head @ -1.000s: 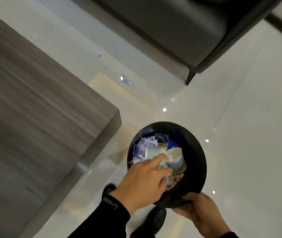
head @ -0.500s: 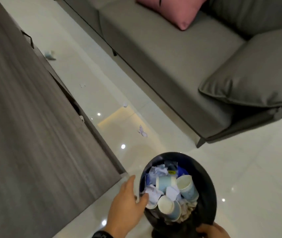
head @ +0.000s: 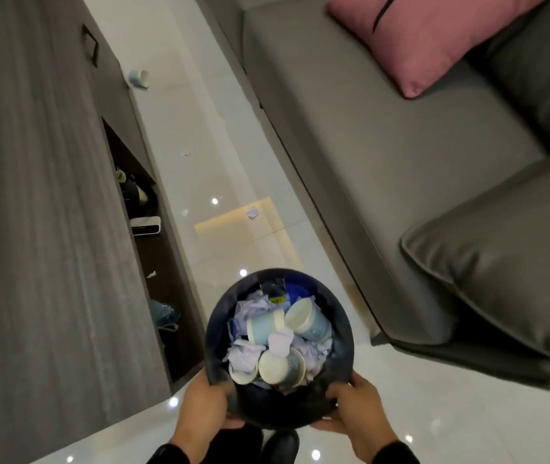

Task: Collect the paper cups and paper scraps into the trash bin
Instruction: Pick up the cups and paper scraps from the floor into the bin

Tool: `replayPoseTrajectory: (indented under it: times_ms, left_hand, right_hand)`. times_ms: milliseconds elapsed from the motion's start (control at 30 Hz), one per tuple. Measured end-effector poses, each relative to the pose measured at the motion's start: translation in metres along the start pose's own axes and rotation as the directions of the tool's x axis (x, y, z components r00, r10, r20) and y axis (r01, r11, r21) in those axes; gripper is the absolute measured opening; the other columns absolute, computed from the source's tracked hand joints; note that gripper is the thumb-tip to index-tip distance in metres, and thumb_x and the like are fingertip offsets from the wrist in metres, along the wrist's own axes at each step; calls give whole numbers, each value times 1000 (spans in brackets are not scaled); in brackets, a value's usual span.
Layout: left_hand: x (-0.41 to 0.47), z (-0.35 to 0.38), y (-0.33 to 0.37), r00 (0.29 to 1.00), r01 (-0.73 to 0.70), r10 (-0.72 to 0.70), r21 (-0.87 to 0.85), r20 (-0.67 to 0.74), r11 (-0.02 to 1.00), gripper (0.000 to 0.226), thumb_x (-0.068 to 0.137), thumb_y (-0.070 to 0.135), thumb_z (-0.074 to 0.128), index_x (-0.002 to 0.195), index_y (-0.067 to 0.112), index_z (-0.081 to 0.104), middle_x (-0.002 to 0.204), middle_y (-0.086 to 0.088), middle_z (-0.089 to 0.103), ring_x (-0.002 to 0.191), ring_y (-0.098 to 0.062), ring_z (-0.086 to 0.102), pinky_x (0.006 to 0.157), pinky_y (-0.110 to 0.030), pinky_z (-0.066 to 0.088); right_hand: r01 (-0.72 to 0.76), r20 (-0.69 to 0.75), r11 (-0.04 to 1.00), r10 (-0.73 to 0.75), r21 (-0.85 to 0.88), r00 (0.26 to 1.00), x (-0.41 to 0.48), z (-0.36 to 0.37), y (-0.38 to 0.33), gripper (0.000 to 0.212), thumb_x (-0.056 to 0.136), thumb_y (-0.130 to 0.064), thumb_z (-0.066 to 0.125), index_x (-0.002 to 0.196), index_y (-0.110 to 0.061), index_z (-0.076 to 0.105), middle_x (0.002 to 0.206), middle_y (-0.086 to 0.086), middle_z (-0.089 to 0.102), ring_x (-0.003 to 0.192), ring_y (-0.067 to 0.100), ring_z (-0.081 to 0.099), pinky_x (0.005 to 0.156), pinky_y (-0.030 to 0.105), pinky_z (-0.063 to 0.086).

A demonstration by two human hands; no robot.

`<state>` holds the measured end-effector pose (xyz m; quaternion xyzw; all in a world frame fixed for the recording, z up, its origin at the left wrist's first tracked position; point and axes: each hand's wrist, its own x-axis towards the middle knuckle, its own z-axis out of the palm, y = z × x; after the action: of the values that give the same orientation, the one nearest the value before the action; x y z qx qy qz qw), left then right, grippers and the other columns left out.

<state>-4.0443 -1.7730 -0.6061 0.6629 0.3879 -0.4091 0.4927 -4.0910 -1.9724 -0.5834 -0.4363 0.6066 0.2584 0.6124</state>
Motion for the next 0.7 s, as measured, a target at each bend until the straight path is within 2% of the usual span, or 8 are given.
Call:
replayPoseTrajectory:
  times_ms: [100,200,267,300,367,467,600,700]
  left_hand:
    - [20,-2,34,994,86,-94,-142,-54,986,32,86,-11,43,108,10,53,104,-20,60,72,-39,60,36,-34,54]
    - [49,1,65,990,98,-120,-264,-69,960,38,82,-13,42,113,5,53,104,-24,62,70,-40,62,40,-34,53]
    - [78,7,87,978,156,-196,-382,-66,911,39,84,-14,41,118,1,51,105,-29,61,66,-40,60,45,-39,52]
    - [94,9,97,972,175,-226,-434,-67,884,39,85,-14,40,121,-2,50,102,-28,61,64,-38,59,48,-40,50]
    - [125,10,117,968,167,-236,-480,-86,861,36,88,-12,40,123,-7,49,100,-26,60,63,-32,59,49,-39,51]
    - [166,3,139,968,110,-203,-475,-150,873,33,92,-5,41,124,-11,47,107,-24,61,65,-25,60,51,-32,54]
    - [214,-5,160,960,109,-224,-517,-165,849,34,93,-5,36,124,-12,46,99,-21,57,54,-26,62,37,-26,53]
    - [243,-5,167,962,92,-222,-585,-155,806,38,88,-11,36,124,-12,48,101,-24,57,58,-32,60,34,-26,52]
  right_hand:
    - [37,74,995,-30,-92,997,7,23,-49,53,83,5,51,131,-17,51,106,18,66,86,39,66,64,41,59]
    - [42,144,998,-36,-40,989,16,44,-96,75,83,-11,64,146,-29,27,123,12,58,105,37,61,84,45,54]
    - [80,104,994,-72,-76,992,30,56,-118,72,84,-14,65,145,-27,29,121,11,57,110,37,58,88,48,51]
    - [82,74,993,-76,-87,994,38,62,-127,64,86,-12,62,143,-24,35,110,11,59,105,38,59,84,47,51]
    - [47,61,996,-43,-70,997,59,71,-136,48,91,-1,52,137,-14,44,83,12,57,78,36,58,61,37,50]
    - [20,49,983,-11,-182,999,86,80,-141,39,91,10,43,128,0,50,66,13,51,54,25,43,38,22,37]
    - [148,58,903,-137,-402,989,117,107,-156,28,89,3,49,114,-1,60,76,14,62,64,26,57,52,28,45]
    - [194,146,910,-150,-366,978,142,134,-179,25,89,5,48,109,-4,59,80,9,63,66,21,59,53,23,48]
